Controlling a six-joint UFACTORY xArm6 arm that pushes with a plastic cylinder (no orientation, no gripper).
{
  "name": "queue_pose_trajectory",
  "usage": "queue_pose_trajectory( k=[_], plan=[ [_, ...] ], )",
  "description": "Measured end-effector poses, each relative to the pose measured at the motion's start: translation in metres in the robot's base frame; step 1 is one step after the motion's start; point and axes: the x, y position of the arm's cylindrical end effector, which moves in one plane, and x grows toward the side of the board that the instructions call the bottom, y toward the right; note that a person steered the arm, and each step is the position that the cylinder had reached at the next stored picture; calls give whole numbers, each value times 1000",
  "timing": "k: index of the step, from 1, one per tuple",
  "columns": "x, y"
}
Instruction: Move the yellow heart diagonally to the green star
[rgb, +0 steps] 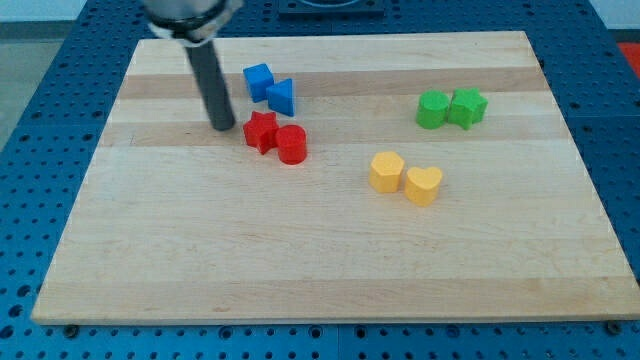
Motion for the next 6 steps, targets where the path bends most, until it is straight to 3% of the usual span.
queue_pose_trajectory(
  k=[2, 4, 6],
  plan=[
    [106, 44],
    [132, 142],
    [112, 216]
  ],
)
